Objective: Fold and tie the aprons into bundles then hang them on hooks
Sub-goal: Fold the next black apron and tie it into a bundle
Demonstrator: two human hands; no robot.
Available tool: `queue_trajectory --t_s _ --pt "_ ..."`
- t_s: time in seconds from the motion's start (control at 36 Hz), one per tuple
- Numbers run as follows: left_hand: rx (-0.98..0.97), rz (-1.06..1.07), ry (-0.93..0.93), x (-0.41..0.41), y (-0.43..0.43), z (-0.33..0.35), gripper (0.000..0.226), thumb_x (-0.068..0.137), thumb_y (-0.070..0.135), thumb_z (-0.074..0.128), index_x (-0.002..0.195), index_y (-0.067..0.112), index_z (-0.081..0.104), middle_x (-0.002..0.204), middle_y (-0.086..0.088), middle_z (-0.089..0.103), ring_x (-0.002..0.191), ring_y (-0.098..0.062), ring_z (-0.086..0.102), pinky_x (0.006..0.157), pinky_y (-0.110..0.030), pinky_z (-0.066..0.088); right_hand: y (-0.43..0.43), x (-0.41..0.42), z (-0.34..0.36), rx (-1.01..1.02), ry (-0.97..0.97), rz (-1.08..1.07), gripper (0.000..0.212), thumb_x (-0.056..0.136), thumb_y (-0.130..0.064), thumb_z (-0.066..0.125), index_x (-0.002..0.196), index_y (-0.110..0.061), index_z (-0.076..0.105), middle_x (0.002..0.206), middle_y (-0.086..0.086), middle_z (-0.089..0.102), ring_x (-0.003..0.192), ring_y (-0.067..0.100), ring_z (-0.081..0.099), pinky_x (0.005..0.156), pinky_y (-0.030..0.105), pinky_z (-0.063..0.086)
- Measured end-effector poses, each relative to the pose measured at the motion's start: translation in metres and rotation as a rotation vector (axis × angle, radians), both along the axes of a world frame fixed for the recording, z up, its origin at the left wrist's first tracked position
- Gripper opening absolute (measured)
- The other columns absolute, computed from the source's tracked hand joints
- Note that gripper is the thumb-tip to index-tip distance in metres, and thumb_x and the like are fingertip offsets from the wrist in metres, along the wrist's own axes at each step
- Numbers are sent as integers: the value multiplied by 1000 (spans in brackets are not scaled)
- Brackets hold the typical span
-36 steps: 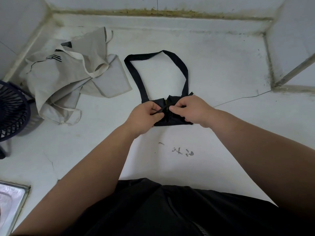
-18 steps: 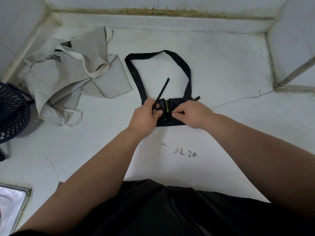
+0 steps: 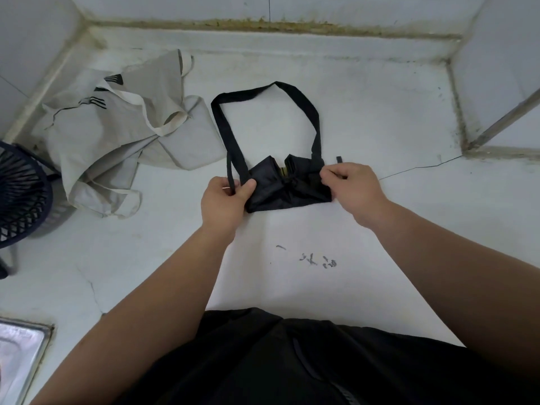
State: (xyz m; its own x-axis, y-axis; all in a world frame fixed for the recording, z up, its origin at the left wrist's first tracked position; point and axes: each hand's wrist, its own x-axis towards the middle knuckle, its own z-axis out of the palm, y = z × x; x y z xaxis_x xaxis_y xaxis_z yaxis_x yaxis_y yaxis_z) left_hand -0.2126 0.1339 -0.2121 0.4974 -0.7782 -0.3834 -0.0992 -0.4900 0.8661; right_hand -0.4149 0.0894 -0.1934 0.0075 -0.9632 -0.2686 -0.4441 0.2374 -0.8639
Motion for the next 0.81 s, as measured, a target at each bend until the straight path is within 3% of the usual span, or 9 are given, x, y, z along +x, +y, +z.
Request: queue_trajectory --t_s 0.06,0.14,0.25,0.33,0.42,0.53,0.64,0.72,0.81 --pt "-12 47 182 4 -1 0 24 82 26 75 88 14 55 91 -7 65 83 -22 63 83 -34 54 0 1 1 10 19 16 23 94 -14 54 102 3 67 93 15 68 83 32 61 81 35 52" --pt "-1 28 234 4 -2 1 19 86 19 71 89 10 54 90 -10 62 82 -23 62 84 -38 55 0 4 -3 42 79 12 27 97 -15 47 117 -13 65 85 -5 59 73 15 55 65 21 46" --pt "-3 29 299 4 -6 6 15 91 18 66 87 10 54 93 -14 65 86 -27 64 86 -44 56 -4 7 -1 187 -126 -59 19 98 -16 46 103 -20 64 90 -6 59 93 22 59 85 42 55" --pt "17 91 412 7 -7 11 15 93 16 62 86 6 54 88 -11 66 78 -23 67 74 -34 60 0 9 4 322 -353 -142 17 98 -12 46 94 -20 60 102 2 59 89 19 57 78 36 54" --pt "47 118 580 9 -6 18 16 92 15 62 92 1 56 91 -12 67 74 -21 69 65 -29 60 2 10 14 377 -547 -222 17 99 -8 44 91 -17 56 90 3 58 72 16 56 60 27 48" --pt "92 188 720 11 -9 31 13 93 17 63 94 4 61 81 -5 68 59 -11 69 47 -17 51 2 12 32 408 -660 -208 16 100 -8 42 93 -15 54 88 6 60 67 19 63 57 27 57" --pt "124 282 899 16 -12 48 10 91 12 65 82 6 63 81 -8 67 75 -16 65 43 -17 50 5 15 50 412 -751 -203 17 98 -12 46 95 -15 62 74 6 62 50 13 62 50 22 54" --pt "148 289 960 21 -12 59 5 90 11 65 91 6 64 84 -9 65 74 -17 64 42 -17 50 6 18 61 452 -890 -216 14 95 -13 51 93 -8 64 69 11 62 56 17 63 54 24 56" --pt "149 302 979 27 -12 68 7 90 10 63 96 8 66 79 -10 66 73 -17 62 41 -16 49 4 23 70 491 -1010 -177 22 93 -12 40 95 0 58 78 18 66 73 25 68 64 31 60"
